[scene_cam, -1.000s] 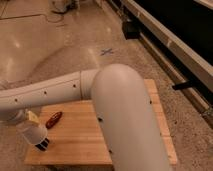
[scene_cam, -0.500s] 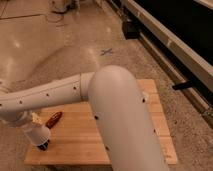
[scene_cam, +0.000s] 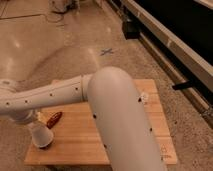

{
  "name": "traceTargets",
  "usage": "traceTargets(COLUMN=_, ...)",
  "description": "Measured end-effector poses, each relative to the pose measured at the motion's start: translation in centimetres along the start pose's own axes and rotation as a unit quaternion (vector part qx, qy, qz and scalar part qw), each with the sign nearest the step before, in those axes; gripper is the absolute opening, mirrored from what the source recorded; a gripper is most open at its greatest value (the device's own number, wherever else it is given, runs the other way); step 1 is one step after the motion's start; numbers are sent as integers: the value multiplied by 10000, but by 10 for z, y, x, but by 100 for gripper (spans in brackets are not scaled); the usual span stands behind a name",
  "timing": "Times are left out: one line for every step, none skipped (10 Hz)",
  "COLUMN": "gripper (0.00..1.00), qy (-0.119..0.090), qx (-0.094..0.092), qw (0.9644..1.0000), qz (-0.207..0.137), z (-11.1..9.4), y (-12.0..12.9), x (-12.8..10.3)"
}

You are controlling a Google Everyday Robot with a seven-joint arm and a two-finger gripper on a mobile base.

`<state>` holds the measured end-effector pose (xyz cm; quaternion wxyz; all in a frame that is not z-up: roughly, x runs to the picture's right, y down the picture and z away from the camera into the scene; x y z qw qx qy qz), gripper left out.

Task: Place the ceramic cup over the eraser

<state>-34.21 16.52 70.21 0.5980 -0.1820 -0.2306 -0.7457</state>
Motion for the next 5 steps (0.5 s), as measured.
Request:
traceTargets(gripper=80, qy=-13, qx=-48, qw=10000, qz=72, z=3, y=6, x=4)
traceTargets(gripper=80, qy=-22, qx=-81, qw=9999, qz=125, z=6, y=11, x=7)
traceTargets(gripper=80, qy=-37, qx=-126, qw=9997, qz=222, z=10, y=18, x=11)
traceTargets(gripper=80, qy=-39, qx=-116, qw=9995, qz=294, z=10, y=21, x=14)
traceTargets(gripper=80, qy=-40, qx=-115, qw=9994, qz=309, z=10, y=23, x=15)
